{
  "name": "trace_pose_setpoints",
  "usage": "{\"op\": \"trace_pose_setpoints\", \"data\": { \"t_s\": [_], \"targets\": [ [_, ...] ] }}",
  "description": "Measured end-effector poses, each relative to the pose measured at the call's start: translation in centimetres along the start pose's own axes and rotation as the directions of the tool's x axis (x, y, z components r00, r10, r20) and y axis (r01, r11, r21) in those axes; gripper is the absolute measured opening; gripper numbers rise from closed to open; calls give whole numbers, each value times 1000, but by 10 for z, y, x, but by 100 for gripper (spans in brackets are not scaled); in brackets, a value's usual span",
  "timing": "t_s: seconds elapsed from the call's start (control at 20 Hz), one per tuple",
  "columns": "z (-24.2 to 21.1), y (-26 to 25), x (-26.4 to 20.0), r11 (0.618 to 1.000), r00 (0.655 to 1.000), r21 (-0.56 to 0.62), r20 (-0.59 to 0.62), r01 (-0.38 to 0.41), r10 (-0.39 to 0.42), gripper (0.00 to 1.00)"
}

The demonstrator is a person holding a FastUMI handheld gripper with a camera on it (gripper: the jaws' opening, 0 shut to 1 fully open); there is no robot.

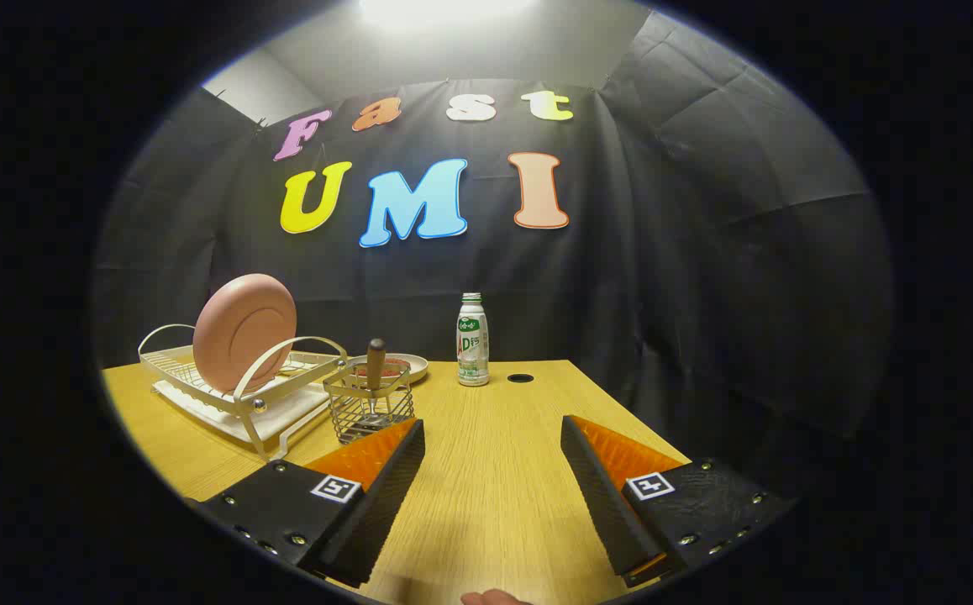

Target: Take the plate from the dish rack, then take the spoon from the basket and place it into the plate.

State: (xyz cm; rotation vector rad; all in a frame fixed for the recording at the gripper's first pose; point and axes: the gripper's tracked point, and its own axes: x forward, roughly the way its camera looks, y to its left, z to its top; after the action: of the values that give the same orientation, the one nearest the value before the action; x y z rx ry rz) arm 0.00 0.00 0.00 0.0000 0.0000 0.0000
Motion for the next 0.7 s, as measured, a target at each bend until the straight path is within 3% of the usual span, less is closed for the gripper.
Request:
{"op": "trace_pose_setpoints", "data": {
  "t_s": [0.15,0.35,0.5,0.7],
  "targets": [
    [2,-1,4,1000,1000,4,10,3,-3,99],
    [10,-5,48,1000,1000,11,15,19,-19,99],
    [29,-11,74,999,999,1,36,40,-40,99],
    [77,-23,75,997,994,-4,76,76,-75,99]
  ]
}}
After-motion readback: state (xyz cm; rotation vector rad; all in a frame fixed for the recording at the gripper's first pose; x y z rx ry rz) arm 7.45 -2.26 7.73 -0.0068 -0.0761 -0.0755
